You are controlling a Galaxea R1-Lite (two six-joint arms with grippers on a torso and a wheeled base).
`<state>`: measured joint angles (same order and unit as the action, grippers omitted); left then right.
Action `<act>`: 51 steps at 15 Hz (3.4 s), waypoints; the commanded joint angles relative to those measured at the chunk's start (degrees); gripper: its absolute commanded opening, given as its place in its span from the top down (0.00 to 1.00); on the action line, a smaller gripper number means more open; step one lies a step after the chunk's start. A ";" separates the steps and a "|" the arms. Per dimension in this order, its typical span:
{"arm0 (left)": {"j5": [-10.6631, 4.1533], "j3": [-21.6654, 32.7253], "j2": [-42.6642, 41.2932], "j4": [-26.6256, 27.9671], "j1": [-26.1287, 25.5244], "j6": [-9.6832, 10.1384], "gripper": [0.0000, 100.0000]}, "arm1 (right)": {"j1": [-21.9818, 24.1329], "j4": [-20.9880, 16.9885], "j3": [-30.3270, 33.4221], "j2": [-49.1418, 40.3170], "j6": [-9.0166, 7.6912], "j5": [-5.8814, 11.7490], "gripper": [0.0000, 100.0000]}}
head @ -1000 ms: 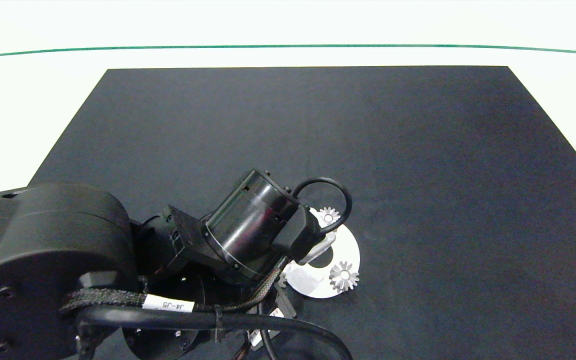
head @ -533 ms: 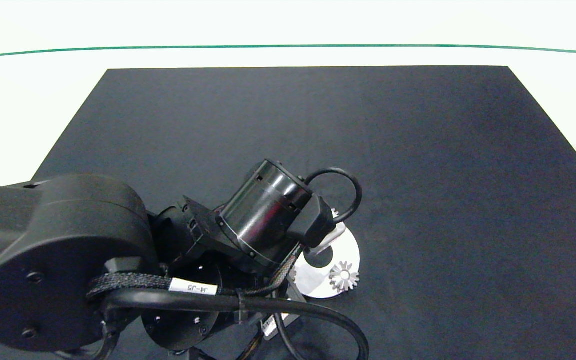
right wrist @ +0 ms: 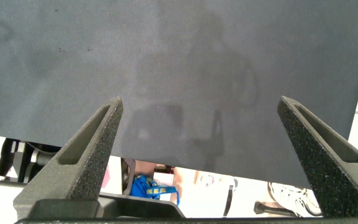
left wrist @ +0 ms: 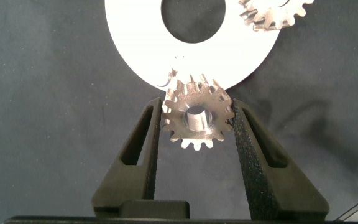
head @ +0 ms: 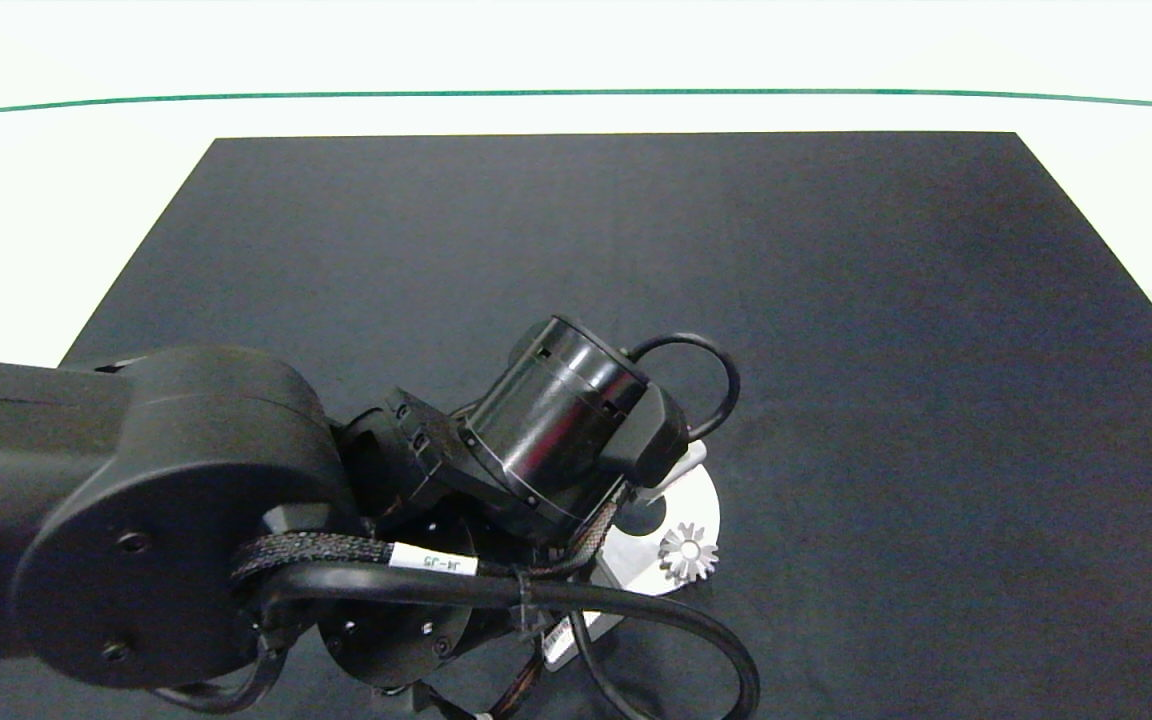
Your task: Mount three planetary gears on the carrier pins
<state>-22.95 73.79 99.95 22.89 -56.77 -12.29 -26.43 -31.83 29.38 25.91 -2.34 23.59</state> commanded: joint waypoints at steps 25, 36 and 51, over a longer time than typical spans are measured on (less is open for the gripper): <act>-0.16 5.05 3.15 1.36 3.07 -2.74 1.00 | -0.03 -0.25 -0.81 -1.12 -0.03 -0.03 0.00; -0.16 4.70 3.06 1.36 3.33 -2.74 1.00 | -0.03 -0.25 -0.81 -1.21 0.14 -0.03 0.00; -0.16 5.22 3.50 1.19 2.37 -2.48 1.00 | -0.03 -0.16 -0.64 -1.03 0.23 -0.30 0.00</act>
<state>-22.95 78.82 103.14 24.05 -54.19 -14.67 -26.45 -31.81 28.68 24.77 -2.15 23.15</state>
